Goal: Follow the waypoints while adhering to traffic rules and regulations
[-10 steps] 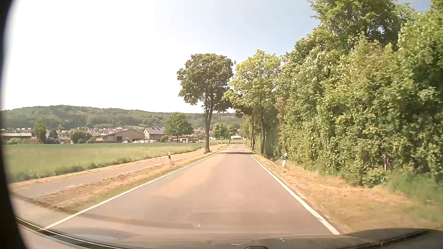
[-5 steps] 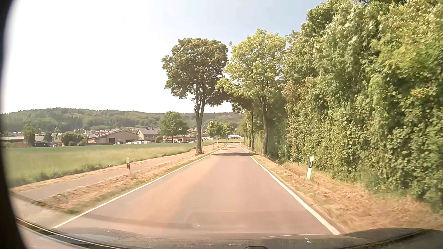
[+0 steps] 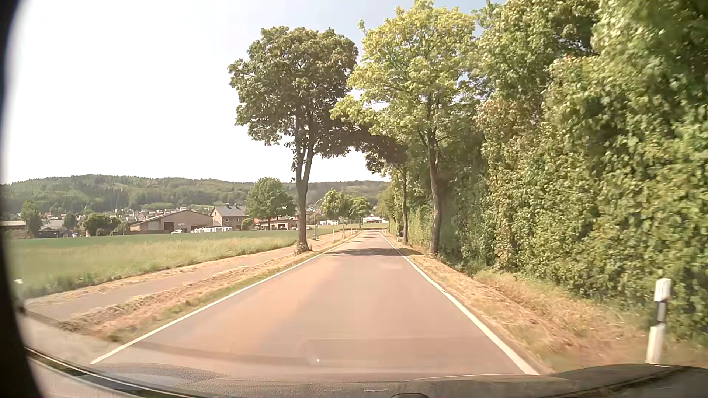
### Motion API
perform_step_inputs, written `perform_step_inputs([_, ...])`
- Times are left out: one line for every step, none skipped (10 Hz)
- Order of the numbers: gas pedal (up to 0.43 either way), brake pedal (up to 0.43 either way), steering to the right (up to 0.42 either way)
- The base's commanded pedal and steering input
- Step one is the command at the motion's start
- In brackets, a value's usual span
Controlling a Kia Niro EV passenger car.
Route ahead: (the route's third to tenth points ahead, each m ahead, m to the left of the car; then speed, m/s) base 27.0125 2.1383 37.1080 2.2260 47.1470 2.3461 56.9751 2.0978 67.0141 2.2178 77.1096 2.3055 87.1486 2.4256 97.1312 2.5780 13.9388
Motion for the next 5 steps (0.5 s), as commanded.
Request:
perform_step_inputs([0.130, 0.000, -0.001])
perform_step_inputs([0.138, 0.000, -0.002])
perform_step_inputs([0.138, 0.000, -0.003])
perform_step_inputs([0.138, 0.000, -0.002])
perform_step_inputs([0.138, 0.000, -0.003])
